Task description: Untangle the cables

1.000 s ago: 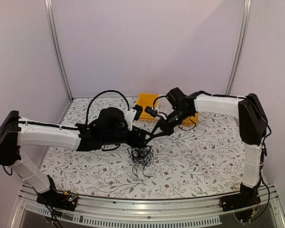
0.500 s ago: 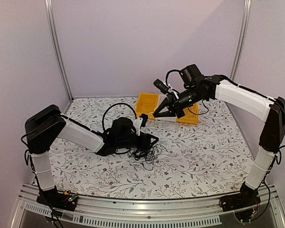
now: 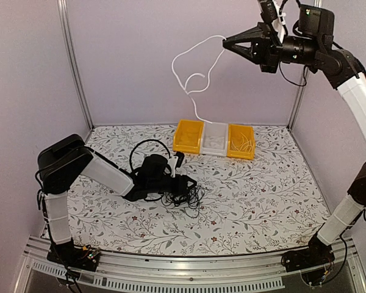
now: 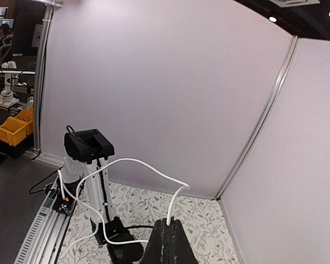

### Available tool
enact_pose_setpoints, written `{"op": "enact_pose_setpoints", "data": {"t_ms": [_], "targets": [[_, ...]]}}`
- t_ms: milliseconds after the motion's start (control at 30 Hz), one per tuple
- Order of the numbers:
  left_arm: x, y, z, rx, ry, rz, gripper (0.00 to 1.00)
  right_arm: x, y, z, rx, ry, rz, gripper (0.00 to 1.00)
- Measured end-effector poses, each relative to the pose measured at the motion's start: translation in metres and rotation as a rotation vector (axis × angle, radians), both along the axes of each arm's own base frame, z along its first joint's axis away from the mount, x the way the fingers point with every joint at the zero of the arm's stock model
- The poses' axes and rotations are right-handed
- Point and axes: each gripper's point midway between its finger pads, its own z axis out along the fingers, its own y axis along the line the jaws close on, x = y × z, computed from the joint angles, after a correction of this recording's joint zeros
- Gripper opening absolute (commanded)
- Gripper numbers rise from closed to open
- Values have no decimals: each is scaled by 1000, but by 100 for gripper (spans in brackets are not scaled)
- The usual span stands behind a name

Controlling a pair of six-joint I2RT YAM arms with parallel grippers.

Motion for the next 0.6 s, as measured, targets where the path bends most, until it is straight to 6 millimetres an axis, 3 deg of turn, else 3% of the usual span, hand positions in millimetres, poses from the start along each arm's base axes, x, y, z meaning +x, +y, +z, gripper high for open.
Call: {"op": "enact_pose_setpoints", "data": {"t_ms": [67, 133, 267, 400, 600], "targets": [[0, 1, -1, 2, 3, -1, 51, -12, -17, 42, 84, -91, -29, 0], [0, 1, -2, 7, 7, -7, 51, -20, -28, 64, 132, -139, -46, 0], [-2, 0, 0, 26, 9, -26, 55, -15, -31, 68, 148, -149, -76, 0], [-6, 0, 16, 40, -11, -46, 58, 16, -22, 29, 84, -61, -122, 0], [-9, -2, 69, -15, -95, -65, 59, 74, -19, -70, -53, 106, -233, 0]]}}
